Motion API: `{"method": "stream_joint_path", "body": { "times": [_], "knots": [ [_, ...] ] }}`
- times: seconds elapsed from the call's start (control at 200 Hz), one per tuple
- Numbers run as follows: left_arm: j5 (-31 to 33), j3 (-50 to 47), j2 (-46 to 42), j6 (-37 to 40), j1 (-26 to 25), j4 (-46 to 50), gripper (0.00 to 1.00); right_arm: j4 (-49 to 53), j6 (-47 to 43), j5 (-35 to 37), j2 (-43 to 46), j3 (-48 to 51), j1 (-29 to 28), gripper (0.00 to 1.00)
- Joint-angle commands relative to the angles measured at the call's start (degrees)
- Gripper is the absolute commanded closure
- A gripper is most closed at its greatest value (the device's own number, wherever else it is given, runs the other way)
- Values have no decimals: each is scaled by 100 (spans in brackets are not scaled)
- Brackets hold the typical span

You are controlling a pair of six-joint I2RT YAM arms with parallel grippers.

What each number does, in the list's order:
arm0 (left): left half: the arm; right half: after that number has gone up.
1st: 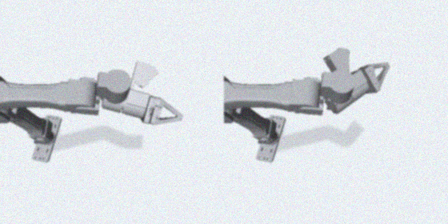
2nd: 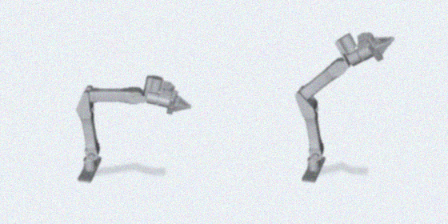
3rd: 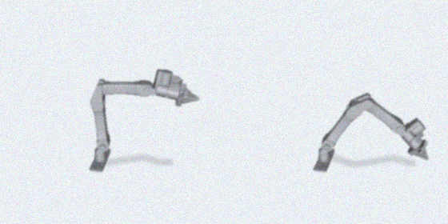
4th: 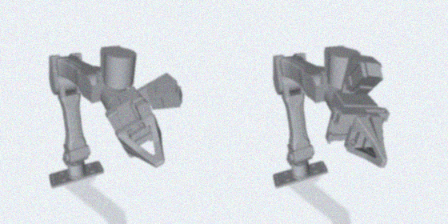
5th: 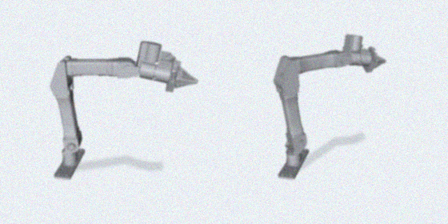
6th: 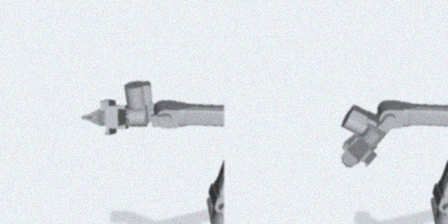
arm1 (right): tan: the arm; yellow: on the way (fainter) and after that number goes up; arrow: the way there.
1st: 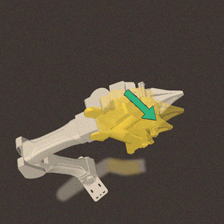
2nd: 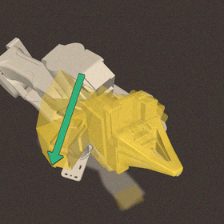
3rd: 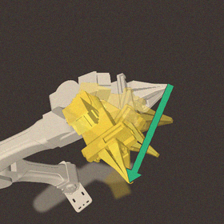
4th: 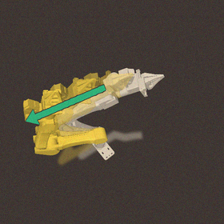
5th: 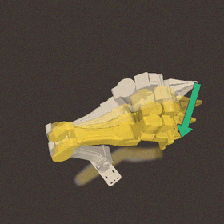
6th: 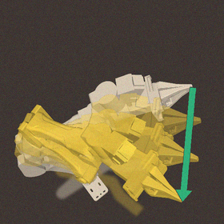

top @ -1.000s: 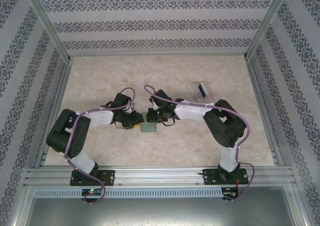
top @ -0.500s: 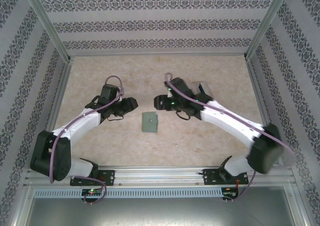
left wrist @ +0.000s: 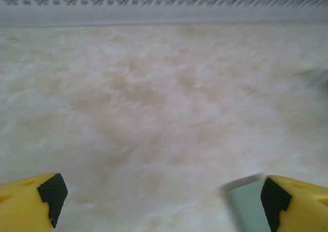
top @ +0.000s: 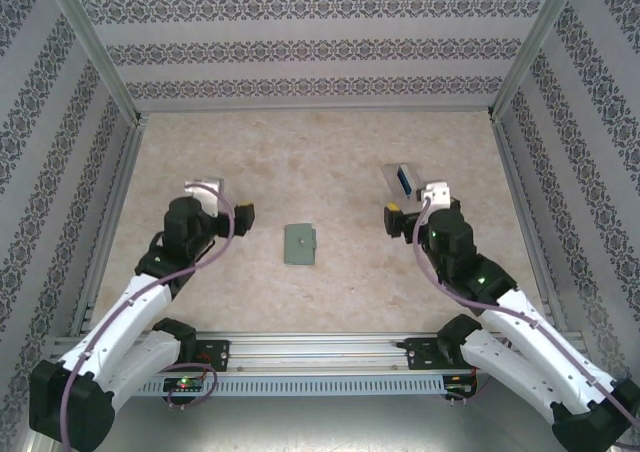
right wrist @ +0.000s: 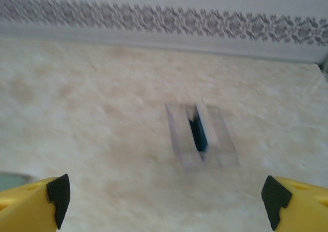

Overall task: Put the credit cards into the card holder
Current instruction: Reset both arms

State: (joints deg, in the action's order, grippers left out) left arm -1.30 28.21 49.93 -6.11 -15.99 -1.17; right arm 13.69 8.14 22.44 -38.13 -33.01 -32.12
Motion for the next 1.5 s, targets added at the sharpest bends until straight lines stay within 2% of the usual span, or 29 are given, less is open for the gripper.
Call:
{"method": "stream_joint_path", "body": {
  "times": [0.0, 0.1, 0.175, 0.245, 0.28, 0.34, 0.375, 0.44, 0.485, 0.55, 0.62, 0.679, 0.754, 0.829, 0.924, 0.999, 1.089, 1.499],
  "knots": [
    [884, -570, 413, 1197, 94, -1478, 1, -1001, -949, 204, 197, 662, 306, 2],
    [740, -355, 1333, 1127, 320, -1502, 1, -2016, -1022, 13, 135, 1396, 953, 2],
    [725, -426, 2014, 1094, 437, -2183, 1, -2723, -799, -603, -132, 1860, 1706, 2],
    [750, -510, 2534, 945, 582, -2982, 1, -3475, -643, -878, -524, 2160, 2225, 2],
    [739, -348, 2681, 1016, 619, -2918, 1, -3929, -705, -975, -765, 2323, 2398, 2],
    [625, -261, 3025, 1065, 741, -3353, 1, -4606, -688, -1113, -1287, 2459, 2661, 2],
    [568, -82, 3179, 1165, 803, -3196, 1, -4834, -701, -1347, -1565, 2417, 2821, 2],
    [57, -4, 3563, 1258, 1055, -3561, 1, -5352, -690, -1583, -2020, 2346, 2985, 2],
    [-157, 99, 3590, 1042, 1328, -3288, 1, -5852, -615, -1782, -2413, 2324, 3129, 2],
    [-567, -232, 3757, 707, 1674, -4080, 1, -6156, -687, -1992, -2855, 2170, 3229, 2],
    [-603, -580, 4004, 559, 1832, -5008, 1, -6346, -687, -2086, -3300, 1954, 3296, 2],
    [-737, -477, 3930, 622, 1819, -4670, 0, -6222, -565, -2247, -3502, 1748, 3326, 2],
    [-716, -451, 3941, 626, 1810, -4609, 1, -7282, -493, -2320, -4274, 1865, 3317, 2],
    [-631, -445, 3942, 606, 1812, -4618, 0, -8293, -355, -2042, -5140, 1838, 3311, 2],
    [-582, -451, 3957, 607, 1801, -4664, 1, -6754, -460, -1960, -4708, 1419, 3240, 2],
    [-556, -452, 3960, 611, 1793, -4653, 0, -7042, -433, -1884, -4942, 1368, 3215, 2],
    [-549, -448, 3954, 610, 1784, -4640, 0, -6641, -458, -1895, -4804, 1243, 3212, 2],
    [-495, -439, 3954, 611, 1758, -4620, 0, -6615, -643, -1658, -4835, 1157, 3027, 2]
  ]
}}
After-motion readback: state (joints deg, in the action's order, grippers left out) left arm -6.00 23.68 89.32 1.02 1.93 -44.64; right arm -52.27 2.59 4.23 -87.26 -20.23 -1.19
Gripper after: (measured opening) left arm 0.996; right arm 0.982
